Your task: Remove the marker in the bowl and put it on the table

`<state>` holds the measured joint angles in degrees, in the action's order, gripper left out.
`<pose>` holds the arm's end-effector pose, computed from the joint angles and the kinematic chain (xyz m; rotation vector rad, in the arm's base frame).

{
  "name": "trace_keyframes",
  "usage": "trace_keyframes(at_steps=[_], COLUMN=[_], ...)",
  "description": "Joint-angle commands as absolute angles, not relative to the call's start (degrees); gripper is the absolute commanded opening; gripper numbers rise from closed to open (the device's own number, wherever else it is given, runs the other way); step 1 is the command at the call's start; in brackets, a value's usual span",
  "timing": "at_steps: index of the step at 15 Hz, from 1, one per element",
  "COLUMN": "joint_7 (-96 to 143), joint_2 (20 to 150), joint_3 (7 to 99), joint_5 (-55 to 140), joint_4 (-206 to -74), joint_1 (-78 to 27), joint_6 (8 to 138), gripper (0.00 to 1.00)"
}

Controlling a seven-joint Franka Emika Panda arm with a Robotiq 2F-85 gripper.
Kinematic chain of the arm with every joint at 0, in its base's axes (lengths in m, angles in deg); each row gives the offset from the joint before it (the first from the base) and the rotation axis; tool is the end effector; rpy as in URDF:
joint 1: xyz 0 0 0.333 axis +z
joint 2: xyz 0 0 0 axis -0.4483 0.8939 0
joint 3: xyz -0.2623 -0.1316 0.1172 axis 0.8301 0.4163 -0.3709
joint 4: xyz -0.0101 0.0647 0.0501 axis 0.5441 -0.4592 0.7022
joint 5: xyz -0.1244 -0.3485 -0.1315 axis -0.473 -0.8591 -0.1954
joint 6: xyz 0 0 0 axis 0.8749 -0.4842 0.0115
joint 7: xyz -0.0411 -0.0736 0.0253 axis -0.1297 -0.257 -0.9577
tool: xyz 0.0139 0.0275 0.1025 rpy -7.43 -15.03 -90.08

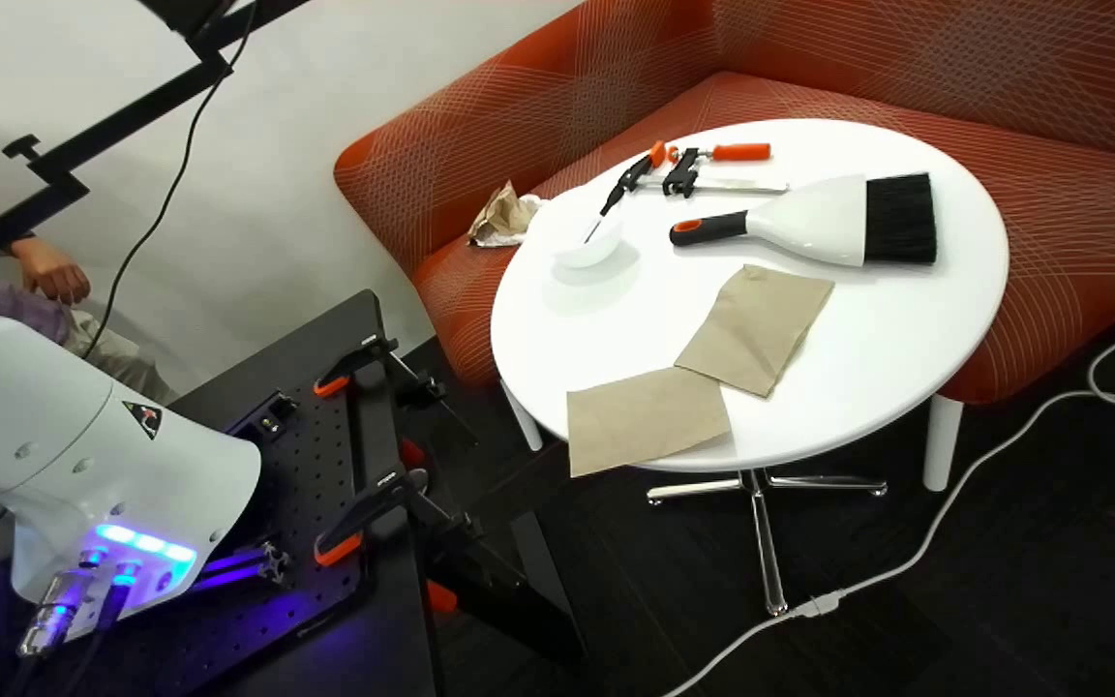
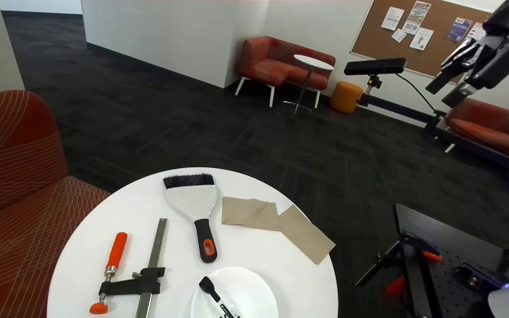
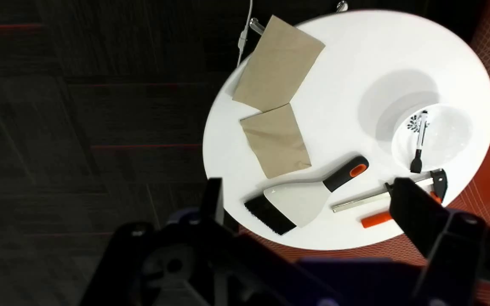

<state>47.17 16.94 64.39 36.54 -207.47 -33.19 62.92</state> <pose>0.2901 -0.1185 0.4615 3.0965 0.1433 0.4332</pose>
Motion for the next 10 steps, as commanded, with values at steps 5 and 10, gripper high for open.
trace_keyframes(at_steps=[5,10], joint_7=[37.7,31.1], joint_2=[29.1,39.4], joint_3=[56.2,50.1], joint_5=[41.5,45.3], joint_4=[-207.4,-206.6], joint_1=[-26.8,-23.0], joint_6=[76.5,83.7], gripper=[1.00,1.00])
